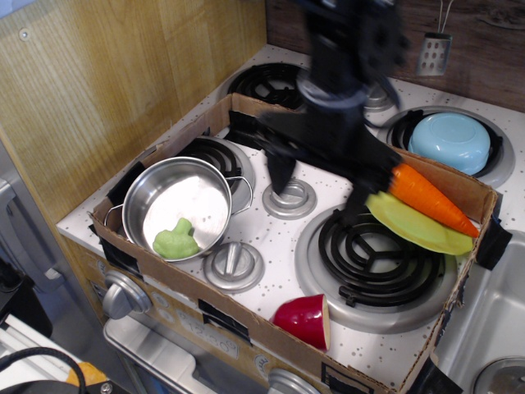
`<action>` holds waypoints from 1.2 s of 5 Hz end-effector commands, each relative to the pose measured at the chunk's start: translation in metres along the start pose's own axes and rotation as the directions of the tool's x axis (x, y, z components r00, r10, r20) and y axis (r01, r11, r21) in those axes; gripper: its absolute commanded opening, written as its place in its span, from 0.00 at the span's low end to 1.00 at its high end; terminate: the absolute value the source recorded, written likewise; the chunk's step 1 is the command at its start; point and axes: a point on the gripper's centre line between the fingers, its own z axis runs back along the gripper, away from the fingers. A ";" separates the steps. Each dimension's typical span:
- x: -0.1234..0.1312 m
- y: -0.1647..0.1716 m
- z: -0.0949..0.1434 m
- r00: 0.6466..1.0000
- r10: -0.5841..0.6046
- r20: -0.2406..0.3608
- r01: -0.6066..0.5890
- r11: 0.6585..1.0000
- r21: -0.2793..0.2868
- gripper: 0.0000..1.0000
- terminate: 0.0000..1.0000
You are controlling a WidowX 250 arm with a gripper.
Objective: Take broccoli out of pan
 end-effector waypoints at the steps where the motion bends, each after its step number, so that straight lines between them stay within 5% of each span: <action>1: -0.009 0.052 0.030 0.998 0.009 0.060 -0.012 0.999 0.050 1.00 0.00; 4: -0.019 0.117 -0.004 0.994 0.012 0.107 -0.016 0.999 0.039 1.00 0.00; 6: -0.016 0.118 -0.027 0.985 0.166 0.042 -0.168 0.985 0.028 1.00 0.00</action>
